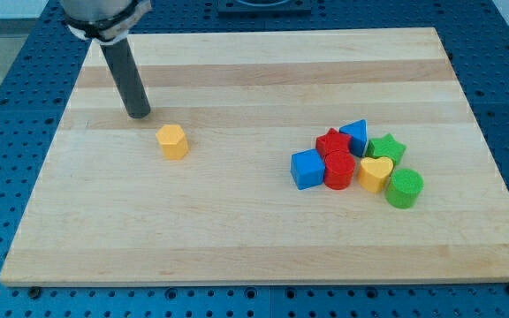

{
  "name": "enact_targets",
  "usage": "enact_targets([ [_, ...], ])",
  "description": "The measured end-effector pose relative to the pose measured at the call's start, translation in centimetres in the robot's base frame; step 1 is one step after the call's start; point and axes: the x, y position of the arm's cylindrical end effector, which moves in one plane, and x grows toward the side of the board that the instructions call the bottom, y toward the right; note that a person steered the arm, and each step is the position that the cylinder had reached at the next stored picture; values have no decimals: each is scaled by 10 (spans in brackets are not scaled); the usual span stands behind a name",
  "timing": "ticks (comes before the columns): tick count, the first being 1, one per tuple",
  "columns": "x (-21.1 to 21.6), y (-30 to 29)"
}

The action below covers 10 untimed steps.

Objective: Slide the yellow hexagon towards the center left

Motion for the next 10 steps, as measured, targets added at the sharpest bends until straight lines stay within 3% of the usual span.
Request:
enact_targets([
  [1, 13, -6],
  [3, 122, -34],
  [4, 165, 8],
  [5, 135, 52],
  [7, 115, 94],
  [10, 50, 60],
])
